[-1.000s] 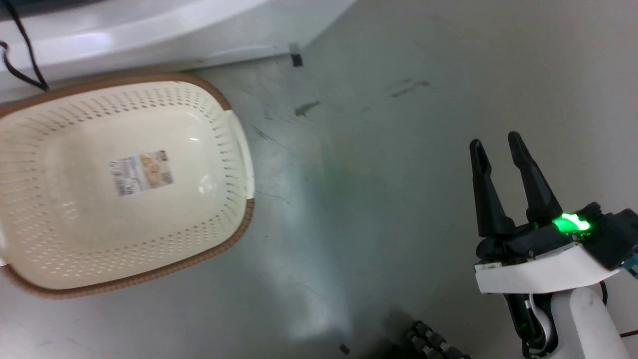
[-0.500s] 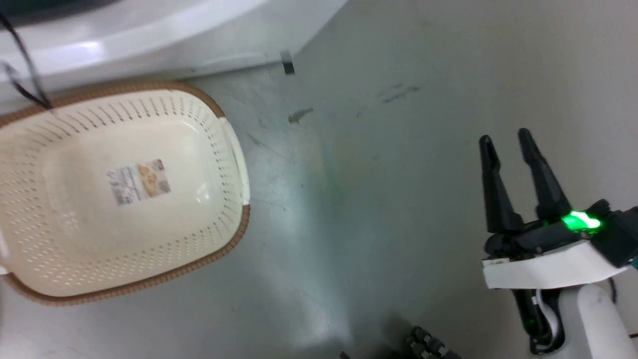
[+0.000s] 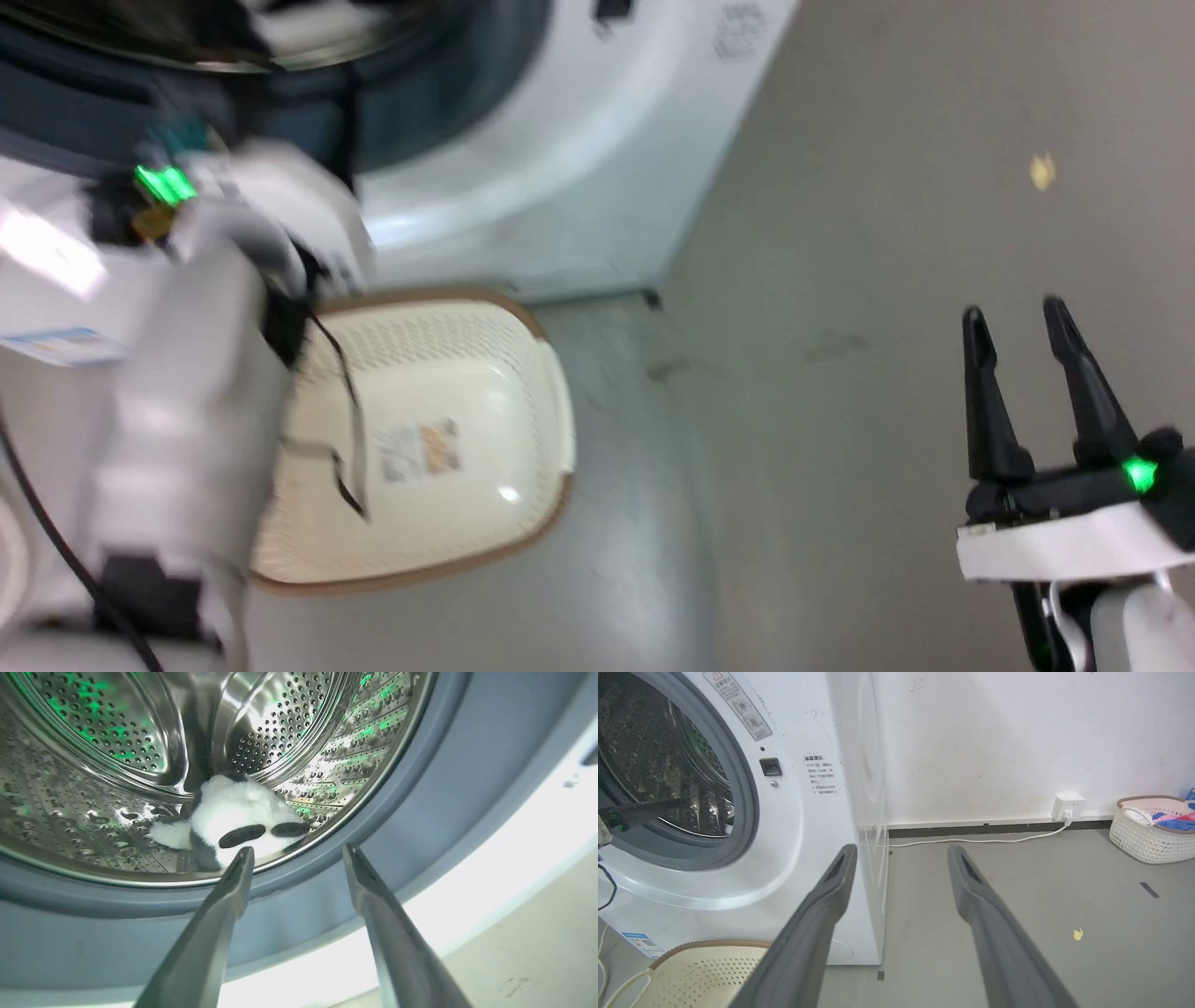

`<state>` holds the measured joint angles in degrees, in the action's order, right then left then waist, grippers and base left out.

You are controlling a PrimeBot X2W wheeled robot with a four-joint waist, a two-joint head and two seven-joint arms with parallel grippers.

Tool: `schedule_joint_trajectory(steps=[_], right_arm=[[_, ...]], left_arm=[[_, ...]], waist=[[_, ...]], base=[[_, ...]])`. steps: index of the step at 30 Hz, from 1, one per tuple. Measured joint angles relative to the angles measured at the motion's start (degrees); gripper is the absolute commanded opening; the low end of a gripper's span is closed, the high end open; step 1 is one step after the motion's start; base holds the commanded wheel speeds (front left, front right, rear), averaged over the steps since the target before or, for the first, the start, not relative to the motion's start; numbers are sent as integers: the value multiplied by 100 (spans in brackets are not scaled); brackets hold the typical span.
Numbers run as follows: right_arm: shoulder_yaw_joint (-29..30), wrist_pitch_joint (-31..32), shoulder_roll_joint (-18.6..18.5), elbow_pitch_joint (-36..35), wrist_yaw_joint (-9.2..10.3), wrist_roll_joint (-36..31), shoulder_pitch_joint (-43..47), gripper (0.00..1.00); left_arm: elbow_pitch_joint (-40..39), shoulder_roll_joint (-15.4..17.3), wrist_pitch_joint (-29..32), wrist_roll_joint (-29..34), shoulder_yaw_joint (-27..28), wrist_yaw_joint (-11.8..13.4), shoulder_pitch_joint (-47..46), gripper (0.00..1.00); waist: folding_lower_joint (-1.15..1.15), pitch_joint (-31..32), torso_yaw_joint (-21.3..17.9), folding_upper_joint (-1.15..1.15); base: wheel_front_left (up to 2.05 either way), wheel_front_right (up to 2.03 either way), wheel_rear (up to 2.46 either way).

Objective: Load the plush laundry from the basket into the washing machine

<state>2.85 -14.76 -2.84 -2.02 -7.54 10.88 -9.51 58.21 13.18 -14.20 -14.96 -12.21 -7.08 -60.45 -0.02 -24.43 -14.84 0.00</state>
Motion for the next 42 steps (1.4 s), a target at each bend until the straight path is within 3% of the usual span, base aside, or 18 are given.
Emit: schedule_joint_trajectory(steps=[7,14,20,30,38,39,42], right_arm=[[48,0,1,22,0,-226,509,100],[30,0,1,210,0,-297,888,100],[-133,0,2,254,0,-557,1137,100],[-256,0,1,311,0,-457,1409,100],[-310,0,1,421,0,-417,1449,100],[-313,0,1,432,0,-410,1448,0],[-311,4,1,433,0,-410,1447,0]], left_arm=[[-1559,-162,-49,-298,218,-8,1802,100],[-3697,-182,-51,-146,617,254,3864,100],[-4827,-491,-51,97,714,499,5286,100],[-4982,-786,-49,363,658,645,6259,100],[-4979,-864,-49,477,689,520,6284,100],[-4978,-867,-49,478,690,489,6284,0],[-4977,-867,-45,477,701,490,6284,0]], waist=[[0,909,579,0],[0,1606,1134,0],[0,2033,1509,0],[2,2418,1778,0],[2,2444,1784,-1],[2,2441,1778,0],[2,2442,1774,0]], base=[[0,0,0],[0,0,0],[0,0,0],[0,0,0],[0,0,0],[0,0,0],[0,0,0]])
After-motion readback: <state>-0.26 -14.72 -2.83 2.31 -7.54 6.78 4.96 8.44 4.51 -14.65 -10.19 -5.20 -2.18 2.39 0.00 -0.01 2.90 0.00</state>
